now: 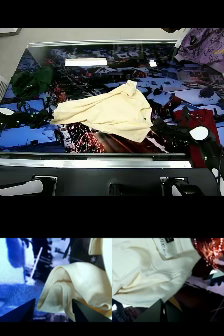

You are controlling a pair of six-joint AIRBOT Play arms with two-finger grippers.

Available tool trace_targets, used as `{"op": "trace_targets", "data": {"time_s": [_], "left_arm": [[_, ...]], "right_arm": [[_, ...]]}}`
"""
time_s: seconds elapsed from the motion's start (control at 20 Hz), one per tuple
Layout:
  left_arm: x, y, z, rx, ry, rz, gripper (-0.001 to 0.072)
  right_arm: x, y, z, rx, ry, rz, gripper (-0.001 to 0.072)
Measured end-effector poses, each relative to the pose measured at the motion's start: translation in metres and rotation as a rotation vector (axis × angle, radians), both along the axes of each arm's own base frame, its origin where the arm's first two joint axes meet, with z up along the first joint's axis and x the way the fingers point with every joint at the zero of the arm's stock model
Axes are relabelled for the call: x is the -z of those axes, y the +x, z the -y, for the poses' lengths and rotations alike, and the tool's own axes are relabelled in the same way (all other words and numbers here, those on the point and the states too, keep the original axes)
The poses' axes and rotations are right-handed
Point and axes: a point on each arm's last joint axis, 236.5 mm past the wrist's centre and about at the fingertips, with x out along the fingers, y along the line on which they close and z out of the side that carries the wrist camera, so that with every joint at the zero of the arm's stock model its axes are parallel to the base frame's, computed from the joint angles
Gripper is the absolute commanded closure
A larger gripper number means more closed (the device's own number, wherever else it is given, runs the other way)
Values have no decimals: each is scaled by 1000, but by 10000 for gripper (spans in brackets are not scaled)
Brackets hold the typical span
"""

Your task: Fold the clothes and pants, and hang the long-sleeved shirts on hangers.

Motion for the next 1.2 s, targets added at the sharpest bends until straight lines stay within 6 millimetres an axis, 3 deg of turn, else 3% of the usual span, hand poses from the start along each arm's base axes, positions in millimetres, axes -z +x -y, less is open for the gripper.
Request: {"op": "trace_targets", "data": {"time_s": [0.35, 0.8, 0.85, 0.9, 0.95, 1.1, 1.15, 1.2], "left_arm": [[4, -2, 1, -12, -14, -19, 222], [19, -27, 13, -54, -75, -133, 222], [18, -27, 21, -77, -121, -140, 264], [18, -28, 26, -89, -144, -145, 412], [21, -31, 24, -86, -132, -155, 502], [26, -35, 20, -77, -105, -162, 551], [26, -35, 20, -80, -105, -163, 689], [27, -36, 19, -77, -97, -164, 685]], "right_arm": [[-2, 1, 0, 1, -1, 0, 689], [-2, 0, 0, -1, -3, -1, 689], [-2, 0, 0, -1, -3, -1, 689], [-2, 0, 0, 0, -3, -1, 689], [-2, 0, 0, 0, -2, -1, 689], [-2, 0, 0, 2, 0, -2, 689], [-2, 0, 0, 3, 0, -3, 689], [-2, 0, 0, 3, 1, -3, 689]]}}
